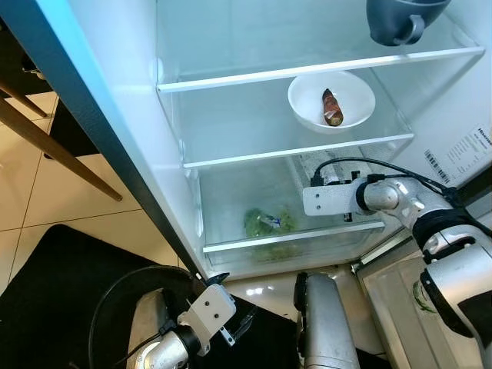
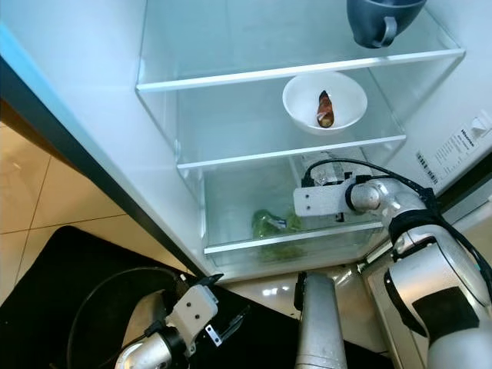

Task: Restocking fridge

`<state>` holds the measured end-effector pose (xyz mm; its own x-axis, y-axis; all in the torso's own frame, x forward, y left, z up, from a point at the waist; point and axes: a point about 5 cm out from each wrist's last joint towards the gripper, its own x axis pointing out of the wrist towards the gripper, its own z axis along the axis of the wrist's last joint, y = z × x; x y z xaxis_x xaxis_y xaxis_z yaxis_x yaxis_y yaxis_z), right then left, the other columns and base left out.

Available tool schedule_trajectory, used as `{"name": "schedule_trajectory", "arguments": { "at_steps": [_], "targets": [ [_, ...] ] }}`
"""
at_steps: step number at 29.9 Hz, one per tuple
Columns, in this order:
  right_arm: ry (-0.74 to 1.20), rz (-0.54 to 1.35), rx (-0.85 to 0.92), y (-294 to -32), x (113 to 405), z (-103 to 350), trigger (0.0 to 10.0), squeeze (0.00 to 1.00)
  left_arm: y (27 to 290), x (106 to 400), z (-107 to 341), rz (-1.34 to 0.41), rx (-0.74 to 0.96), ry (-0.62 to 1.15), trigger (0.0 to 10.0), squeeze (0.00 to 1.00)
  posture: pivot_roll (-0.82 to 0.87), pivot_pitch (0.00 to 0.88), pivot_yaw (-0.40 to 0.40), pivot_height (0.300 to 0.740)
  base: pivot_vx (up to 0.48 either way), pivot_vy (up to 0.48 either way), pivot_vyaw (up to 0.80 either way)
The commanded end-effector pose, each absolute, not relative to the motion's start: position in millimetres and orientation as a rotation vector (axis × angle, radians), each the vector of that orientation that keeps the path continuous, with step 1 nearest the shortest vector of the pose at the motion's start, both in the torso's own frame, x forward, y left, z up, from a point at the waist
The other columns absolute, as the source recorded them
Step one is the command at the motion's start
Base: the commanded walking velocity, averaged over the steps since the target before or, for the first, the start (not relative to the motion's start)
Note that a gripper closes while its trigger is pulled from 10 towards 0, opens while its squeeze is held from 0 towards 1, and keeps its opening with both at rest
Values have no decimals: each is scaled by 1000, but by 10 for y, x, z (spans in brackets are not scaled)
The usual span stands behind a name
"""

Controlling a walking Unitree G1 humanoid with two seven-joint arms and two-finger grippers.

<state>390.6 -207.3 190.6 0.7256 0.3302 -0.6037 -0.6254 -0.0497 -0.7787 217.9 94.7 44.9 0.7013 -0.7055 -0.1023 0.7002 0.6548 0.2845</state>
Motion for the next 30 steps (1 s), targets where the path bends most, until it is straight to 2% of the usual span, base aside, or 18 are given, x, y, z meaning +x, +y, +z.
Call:
{"name": "schedule_trajectory", "arguments": {
  "at_steps": [1, 14, 30],
  "targets": [
    [260, 840, -1397, -2023, 3873, 1818, 10000, 0, 960, 2101, 342, -810, 315, 31, 10000, 0, 25, 375, 40, 384, 0, 0, 0],
    [265, 849, -1458, -1935, 3852, 1644, 10000, 0, 945, 2143, 379, -795, 310, 9, 10000, 0, 31, 370, 39, 384, 0, 0, 0],
    [245, 716, -1514, -1967, 3912, 1674, 10000, 0, 1000, 2223, 535, -697, 268, -79, 10000, 0, 28, 372, 31, 384, 0, 0, 0]
  ]
}}
